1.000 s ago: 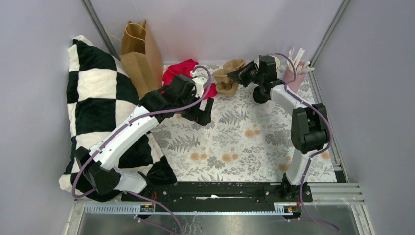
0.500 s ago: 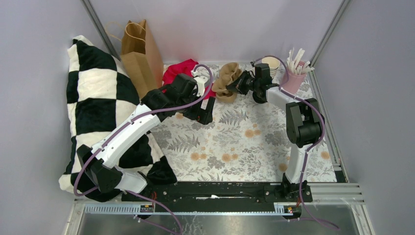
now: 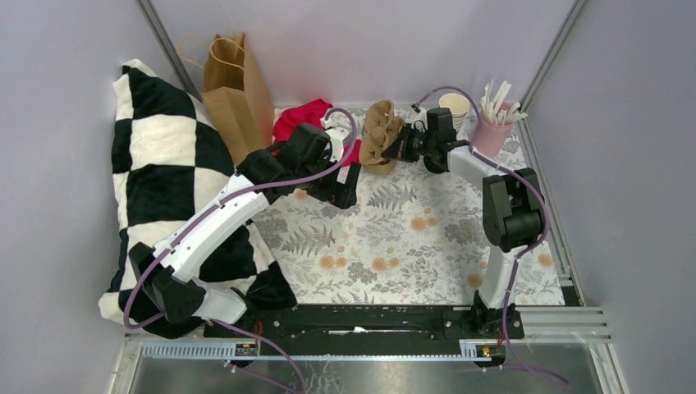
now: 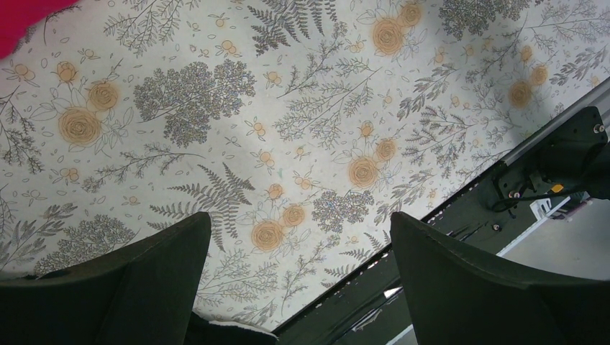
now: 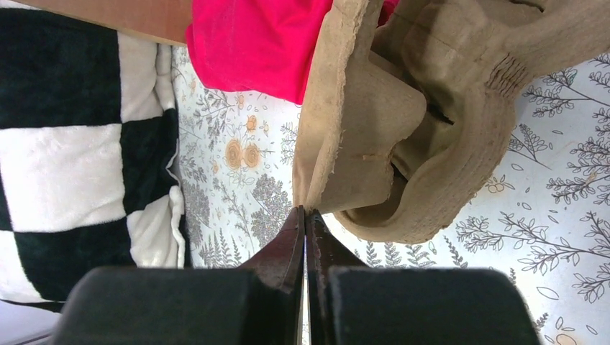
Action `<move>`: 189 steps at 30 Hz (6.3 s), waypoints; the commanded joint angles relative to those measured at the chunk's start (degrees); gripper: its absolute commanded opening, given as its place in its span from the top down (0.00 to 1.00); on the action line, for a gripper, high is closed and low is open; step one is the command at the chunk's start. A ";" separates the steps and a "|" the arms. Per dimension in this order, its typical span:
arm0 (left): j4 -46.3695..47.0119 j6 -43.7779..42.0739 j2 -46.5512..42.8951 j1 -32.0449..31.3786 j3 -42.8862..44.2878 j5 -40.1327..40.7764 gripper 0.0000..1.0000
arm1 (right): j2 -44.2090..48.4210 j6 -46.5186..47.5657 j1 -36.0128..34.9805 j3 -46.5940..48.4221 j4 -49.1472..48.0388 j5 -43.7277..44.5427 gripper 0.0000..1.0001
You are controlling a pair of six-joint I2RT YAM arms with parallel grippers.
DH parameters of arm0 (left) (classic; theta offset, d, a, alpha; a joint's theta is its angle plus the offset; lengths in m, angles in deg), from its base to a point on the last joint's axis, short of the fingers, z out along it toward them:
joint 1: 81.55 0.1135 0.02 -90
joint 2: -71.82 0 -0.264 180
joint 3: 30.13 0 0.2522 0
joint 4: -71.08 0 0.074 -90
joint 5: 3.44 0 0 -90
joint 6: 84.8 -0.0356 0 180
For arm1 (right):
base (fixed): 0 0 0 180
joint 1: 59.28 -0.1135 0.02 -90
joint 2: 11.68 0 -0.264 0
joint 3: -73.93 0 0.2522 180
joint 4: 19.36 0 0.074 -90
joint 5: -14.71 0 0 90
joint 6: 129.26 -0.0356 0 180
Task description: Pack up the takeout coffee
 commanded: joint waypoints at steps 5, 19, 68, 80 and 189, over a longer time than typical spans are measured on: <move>1.45 -0.52 -1.94 -0.23 1.33 1.30 0.01 | 6.05 -3.91 0.56 -0.14 -2.66 -4.08 1.00; 2.32 7.81 0.11 4.98 8.10 -1.98 0.01 | 17.02 -15.75 0.95 -5.43 -4.79 -13.76 1.00; 48.36 54.24 -8.17 15.06 -23.04 -26.50 0.62 | 42.05 -29.84 -3.20 -22.42 -7.78 -17.86 1.00; 43.32 49.18 -7.59 15.11 -20.63 -25.82 1.00 | 42.99 -24.26 -3.56 -21.86 0.19 -16.55 0.94; 4.08 14.89 -21.45 5.74 -20.97 -17.14 0.87 | 34.20 -4.28 0.15 -11.88 24.20 -29.35 1.00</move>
